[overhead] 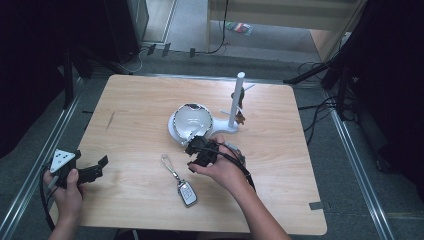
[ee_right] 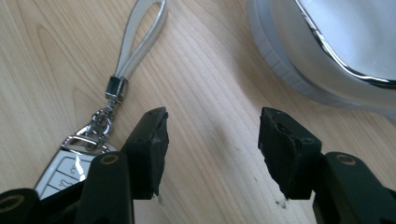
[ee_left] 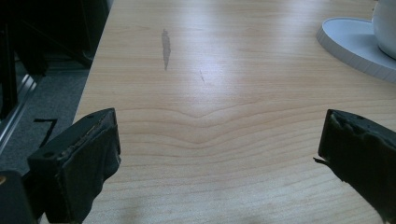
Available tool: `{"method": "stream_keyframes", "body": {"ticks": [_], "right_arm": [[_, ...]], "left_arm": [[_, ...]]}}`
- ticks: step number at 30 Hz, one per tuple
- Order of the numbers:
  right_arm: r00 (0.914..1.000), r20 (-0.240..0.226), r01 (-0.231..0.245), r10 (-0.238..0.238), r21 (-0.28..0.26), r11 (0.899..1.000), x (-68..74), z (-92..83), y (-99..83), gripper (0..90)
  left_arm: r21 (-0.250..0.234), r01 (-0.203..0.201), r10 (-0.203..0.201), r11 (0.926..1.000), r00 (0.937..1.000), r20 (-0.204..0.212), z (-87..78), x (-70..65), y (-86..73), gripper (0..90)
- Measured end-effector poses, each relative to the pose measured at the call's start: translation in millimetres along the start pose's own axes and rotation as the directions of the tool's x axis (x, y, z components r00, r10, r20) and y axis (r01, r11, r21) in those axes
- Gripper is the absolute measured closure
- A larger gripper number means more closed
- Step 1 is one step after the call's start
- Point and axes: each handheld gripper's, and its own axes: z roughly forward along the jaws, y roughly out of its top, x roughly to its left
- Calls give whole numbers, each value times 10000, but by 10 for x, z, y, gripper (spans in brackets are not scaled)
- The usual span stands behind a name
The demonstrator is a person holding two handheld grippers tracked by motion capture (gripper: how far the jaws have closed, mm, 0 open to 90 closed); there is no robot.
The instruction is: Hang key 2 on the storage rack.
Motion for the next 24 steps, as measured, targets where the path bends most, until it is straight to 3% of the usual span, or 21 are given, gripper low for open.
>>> {"method": "stream_keyframes", "body": {"ticks": [8, 24], "right_arm": [[9993, -378, -9, 11, 38, 10000, 90, 79, 72, 453], [9974, -707, -132, 164, 459, 9989, 262, 213, 179, 480]], "left_arm": [[2, 11, -11, 10000, 10000, 10, 1, 1, 0, 0], [11, 11, -11, 10000, 10000, 13, 2, 1, 1, 0]]}}
